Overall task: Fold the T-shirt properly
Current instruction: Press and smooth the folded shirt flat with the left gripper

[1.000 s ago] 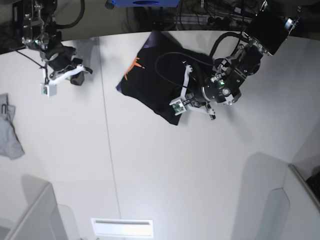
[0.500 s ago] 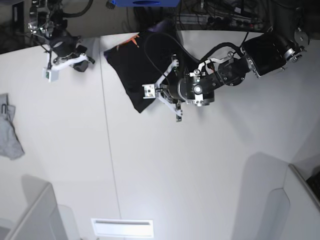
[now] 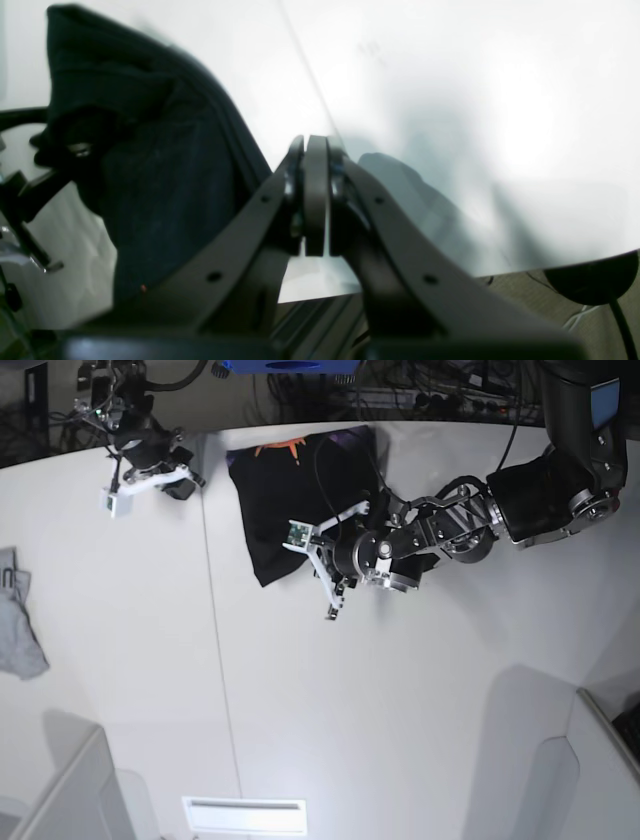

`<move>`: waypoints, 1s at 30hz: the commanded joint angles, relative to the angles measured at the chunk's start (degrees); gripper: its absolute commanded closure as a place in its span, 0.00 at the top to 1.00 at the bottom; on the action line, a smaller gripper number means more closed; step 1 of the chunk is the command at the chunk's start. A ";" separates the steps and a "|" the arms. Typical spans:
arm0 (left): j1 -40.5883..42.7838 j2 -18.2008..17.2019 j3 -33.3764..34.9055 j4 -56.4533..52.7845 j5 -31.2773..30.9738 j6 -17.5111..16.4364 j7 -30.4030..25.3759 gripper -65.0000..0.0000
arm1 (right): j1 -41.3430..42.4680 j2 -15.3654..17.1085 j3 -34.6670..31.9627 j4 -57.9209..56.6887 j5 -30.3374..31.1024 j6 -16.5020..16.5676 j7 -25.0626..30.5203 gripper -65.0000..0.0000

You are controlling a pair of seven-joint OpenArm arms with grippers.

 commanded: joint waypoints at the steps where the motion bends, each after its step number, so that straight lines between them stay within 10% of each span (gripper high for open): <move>1: -0.33 -0.19 0.04 -1.34 3.38 -1.11 1.15 0.00 | -0.02 0.60 0.20 0.74 0.31 0.16 1.01 0.00; 8: -0.95 4.03 -0.13 -7.41 9.01 -1.63 -7.20 0.00 | 0.07 -0.28 0.12 -1.63 0.31 0.16 1.01 0.00; 30: -1.83 5.26 -0.39 -7.67 9.01 -1.63 -6.85 0.10 | 0.24 -4.06 0.20 -2.42 -10.33 0.16 0.66 0.00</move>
